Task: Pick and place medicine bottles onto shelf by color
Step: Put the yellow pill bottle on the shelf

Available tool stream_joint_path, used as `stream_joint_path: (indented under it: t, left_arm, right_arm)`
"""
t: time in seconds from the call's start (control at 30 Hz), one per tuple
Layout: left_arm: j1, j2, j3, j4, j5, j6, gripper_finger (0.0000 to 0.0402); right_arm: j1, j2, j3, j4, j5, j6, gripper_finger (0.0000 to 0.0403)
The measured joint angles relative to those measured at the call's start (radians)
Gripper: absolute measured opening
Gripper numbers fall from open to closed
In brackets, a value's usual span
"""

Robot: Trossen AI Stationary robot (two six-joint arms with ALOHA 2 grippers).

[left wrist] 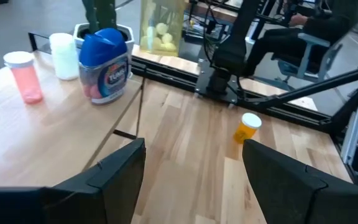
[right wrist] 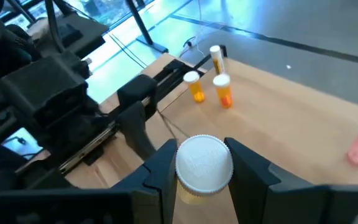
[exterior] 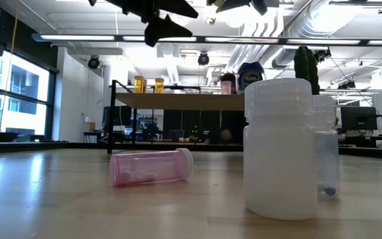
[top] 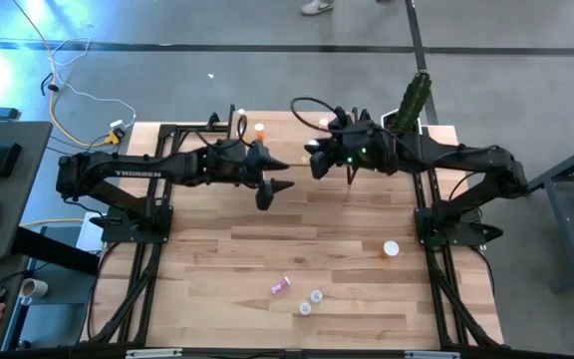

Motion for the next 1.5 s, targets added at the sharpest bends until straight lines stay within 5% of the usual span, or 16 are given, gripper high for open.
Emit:
stream_joint_path:
  t: [0.67,1.17,1.5]
  left_arm:
    - [0.089,-0.051,0.0,-0.006,-0.011,0.0,0.0255]
    - [0.099,-0.1,0.0,-0.101,-0.106,0.002,0.0255]
    - [0.099,-0.211,0.0,-0.174,-0.166,0.003,0.0255]
  right_arm:
    - [-0.222,0.047,0.0,0.168,-0.109,-0.574,0.0101]
    - [-0.305,0.226,0.0,0.23,-0.278,-0.623,0.0101]
    - [-0.335,0.3,0.0,0.287,-0.281,-0.623,0.0101]
